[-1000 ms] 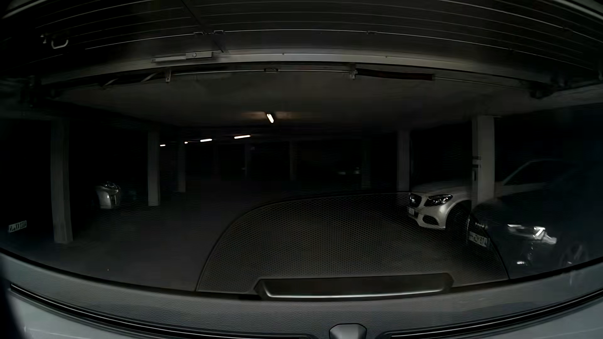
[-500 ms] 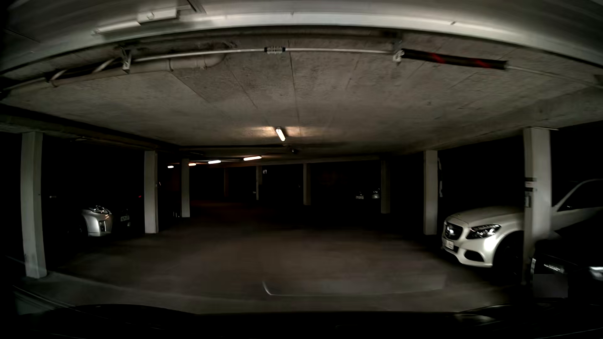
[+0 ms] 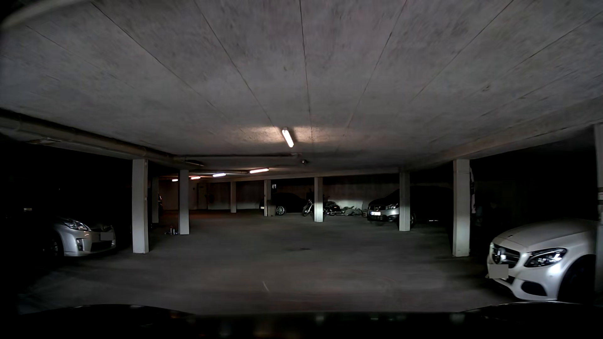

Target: Follow the waypoints while adhering to traffic rules and regulations

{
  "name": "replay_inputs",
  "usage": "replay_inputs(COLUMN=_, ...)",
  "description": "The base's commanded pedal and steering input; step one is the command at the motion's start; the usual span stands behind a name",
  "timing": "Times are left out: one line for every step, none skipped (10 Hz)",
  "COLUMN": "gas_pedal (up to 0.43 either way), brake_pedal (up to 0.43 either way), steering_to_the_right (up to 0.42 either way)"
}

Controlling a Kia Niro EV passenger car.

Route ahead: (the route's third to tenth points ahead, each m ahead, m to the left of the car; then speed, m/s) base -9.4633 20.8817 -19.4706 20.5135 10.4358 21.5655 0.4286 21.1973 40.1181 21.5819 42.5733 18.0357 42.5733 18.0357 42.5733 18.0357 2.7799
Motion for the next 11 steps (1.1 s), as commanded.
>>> replay_inputs(gas_pedal=0.028, brake_pedal=0.0, steering_to_the_right=-0.046)
replay_inputs(gas_pedal=0.028, brake_pedal=0.006, steering_to_the_right=-0.039)
replay_inputs(gas_pedal=0.028, brake_pedal=0.006, steering_to_the_right=-0.029)
replay_inputs(gas_pedal=0.028, brake_pedal=0.006, steering_to_the_right=-0.026)
replay_inputs(gas_pedal=0.028, brake_pedal=0.006, steering_to_the_right=-0.026)
replay_inputs(gas_pedal=0.047, brake_pedal=0.006, steering_to_the_right=-0.026)
replay_inputs(gas_pedal=0.059, brake_pedal=0.0, steering_to_the_right=-0.026)
replay_inputs(gas_pedal=0.059, brake_pedal=0.006, steering_to_the_right=-0.026)
replay_inputs(gas_pedal=0.059, brake_pedal=0.006, steering_to_the_right=-0.026)
replay_inputs(gas_pedal=0.067, brake_pedal=0.0, steering_to_the_right=-0.026)
replay_inputs(gas_pedal=0.067, brake_pedal=0.0, steering_to_the_right=-0.026)
